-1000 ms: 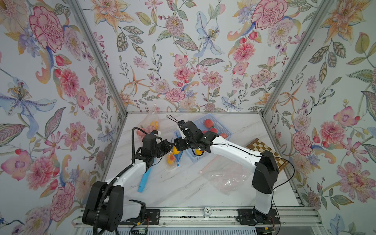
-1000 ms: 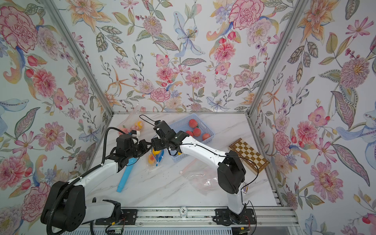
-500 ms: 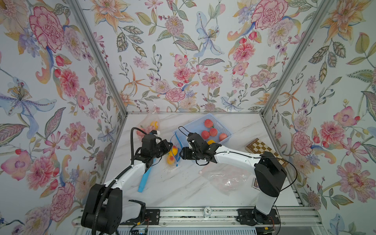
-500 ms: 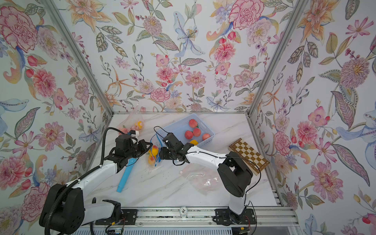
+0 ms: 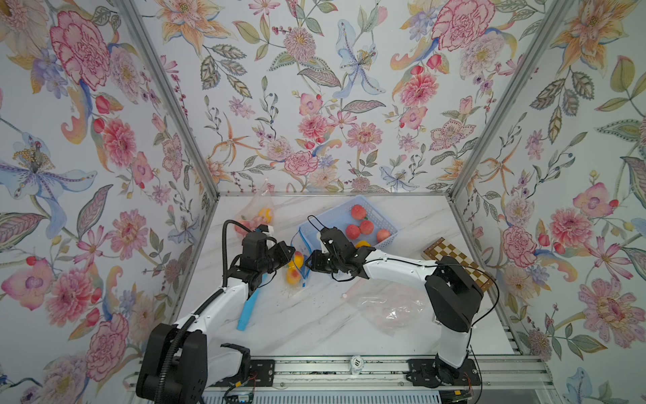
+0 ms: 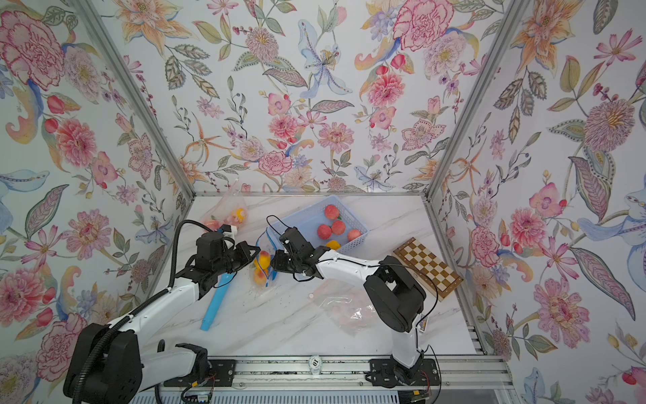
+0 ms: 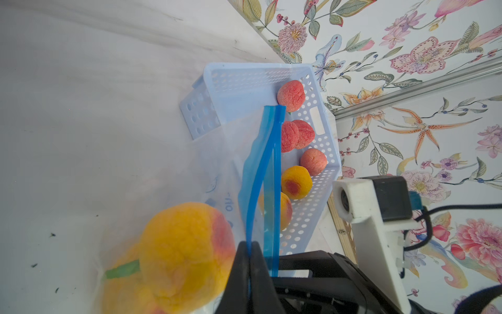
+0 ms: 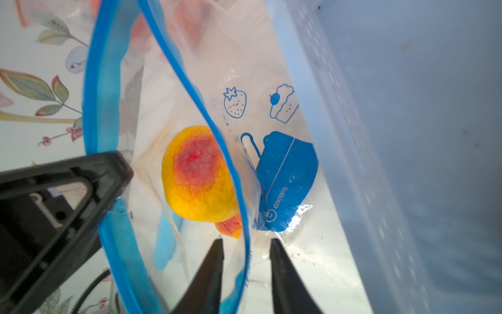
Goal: Place the peach in a zip-top bag and seal the zipper
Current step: Adjust the zipper food storage bag at the center of the board.
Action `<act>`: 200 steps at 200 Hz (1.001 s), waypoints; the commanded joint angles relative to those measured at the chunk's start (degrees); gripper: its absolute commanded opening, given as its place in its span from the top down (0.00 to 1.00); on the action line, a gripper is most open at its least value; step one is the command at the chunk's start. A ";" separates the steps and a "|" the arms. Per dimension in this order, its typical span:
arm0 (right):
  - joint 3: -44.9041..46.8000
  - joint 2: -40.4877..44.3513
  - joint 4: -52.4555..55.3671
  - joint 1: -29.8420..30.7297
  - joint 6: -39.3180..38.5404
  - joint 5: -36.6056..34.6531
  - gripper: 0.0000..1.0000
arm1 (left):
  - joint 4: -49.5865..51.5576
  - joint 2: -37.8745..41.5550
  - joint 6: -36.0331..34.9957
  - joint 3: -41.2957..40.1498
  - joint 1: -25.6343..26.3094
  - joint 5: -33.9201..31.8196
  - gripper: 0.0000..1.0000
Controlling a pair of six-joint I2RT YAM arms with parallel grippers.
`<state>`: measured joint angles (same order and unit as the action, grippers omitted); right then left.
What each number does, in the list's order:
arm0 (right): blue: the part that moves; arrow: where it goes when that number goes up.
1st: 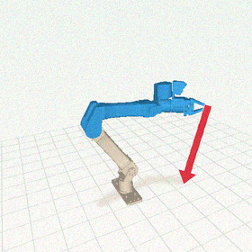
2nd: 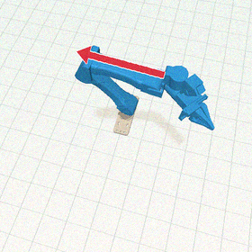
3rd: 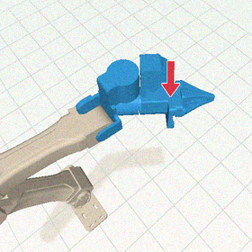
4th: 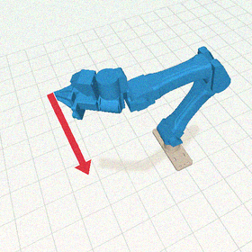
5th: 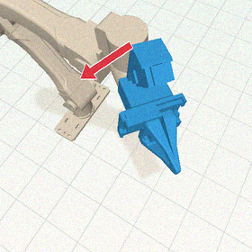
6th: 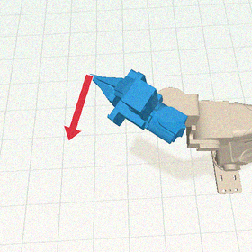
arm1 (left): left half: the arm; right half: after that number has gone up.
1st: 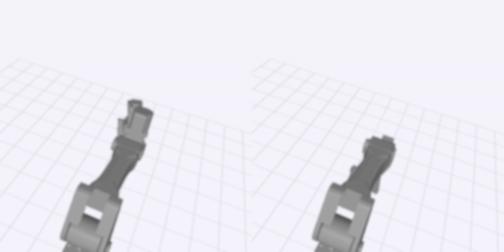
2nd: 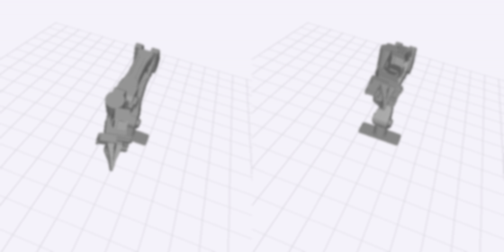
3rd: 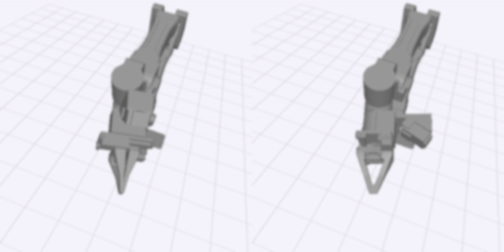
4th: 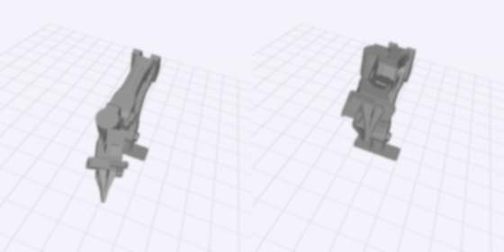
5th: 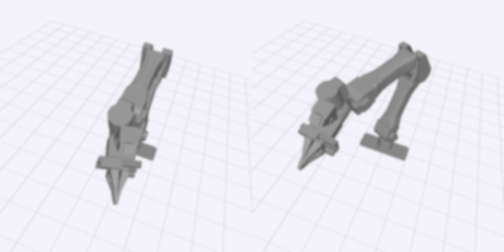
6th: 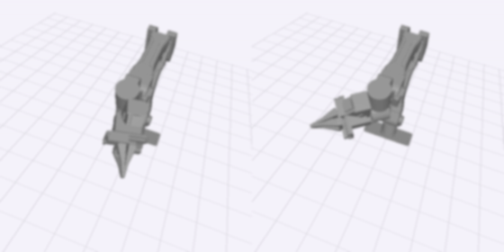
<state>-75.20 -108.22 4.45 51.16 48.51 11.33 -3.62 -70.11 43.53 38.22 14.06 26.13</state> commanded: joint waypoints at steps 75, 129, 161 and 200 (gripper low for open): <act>-12.65 3.15 20.28 0.37 -12.26 -12.43 0.98 | 25.10 5.60 -19.54 8.63 -0.83 -22.17 1.00; -15.37 0.79 24.56 0.40 -13.48 -14.53 0.96 | 28.12 6.86 -23.13 10.29 -0.81 -22.70 1.00; -17.59 -1.24 24.53 1.02 -15.62 -11.22 0.81 | 21.86 6.50 -20.48 7.49 -0.88 -14.78 1.00; -20.05 -1.74 24.50 1.01 -18.23 -8.40 0.63 | 18.07 4.50 -18.18 6.16 -0.80 -11.99 1.00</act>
<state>-93.14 -109.34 26.89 52.27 33.26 1.45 17.10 -64.51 23.99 45.10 13.76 11.49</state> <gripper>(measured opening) 0.319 0.045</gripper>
